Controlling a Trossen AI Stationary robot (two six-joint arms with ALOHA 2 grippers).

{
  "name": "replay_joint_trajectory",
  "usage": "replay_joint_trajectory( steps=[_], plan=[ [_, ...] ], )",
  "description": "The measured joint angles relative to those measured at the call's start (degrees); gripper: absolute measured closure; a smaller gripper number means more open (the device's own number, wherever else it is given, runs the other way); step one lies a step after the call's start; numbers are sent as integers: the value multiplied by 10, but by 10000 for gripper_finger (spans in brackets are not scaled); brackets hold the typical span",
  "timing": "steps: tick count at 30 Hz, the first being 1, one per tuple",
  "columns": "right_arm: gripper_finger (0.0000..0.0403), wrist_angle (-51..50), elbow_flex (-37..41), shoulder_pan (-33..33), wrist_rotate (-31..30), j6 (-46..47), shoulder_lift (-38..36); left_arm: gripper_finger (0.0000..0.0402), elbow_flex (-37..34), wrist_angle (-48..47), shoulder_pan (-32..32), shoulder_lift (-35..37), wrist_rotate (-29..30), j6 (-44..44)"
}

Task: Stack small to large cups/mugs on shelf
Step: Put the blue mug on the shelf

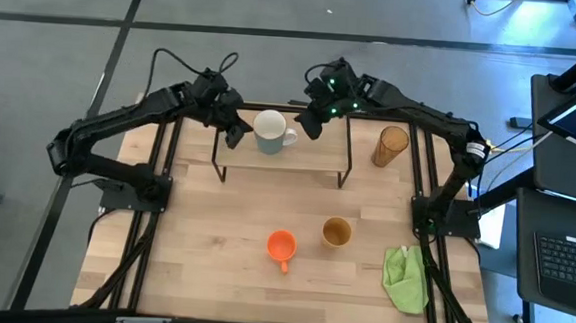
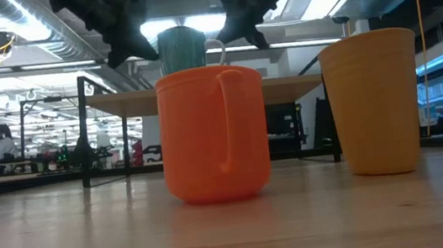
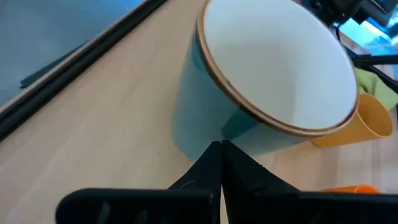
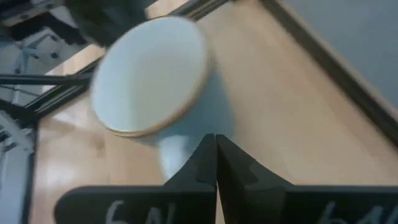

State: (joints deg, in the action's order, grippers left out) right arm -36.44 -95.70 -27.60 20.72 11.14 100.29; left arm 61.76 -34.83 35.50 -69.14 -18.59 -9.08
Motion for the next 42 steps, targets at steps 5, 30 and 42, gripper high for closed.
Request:
replay_joint_trajectory(
  steps=[5, 30, 42],
  plan=[
    [403, -20, 0, 17, 5, 5, 0, 401, 0, 11, -13, -26, 0, 0],
    [403, -30, 0, 56, 16, 26, 0, 401, 0, 60, -16, -29, 23, 2],
    [403, -2, 1, 88, 10, 45, 0, 401, 1, 91, 5, -49, -3, 2]
  ],
)
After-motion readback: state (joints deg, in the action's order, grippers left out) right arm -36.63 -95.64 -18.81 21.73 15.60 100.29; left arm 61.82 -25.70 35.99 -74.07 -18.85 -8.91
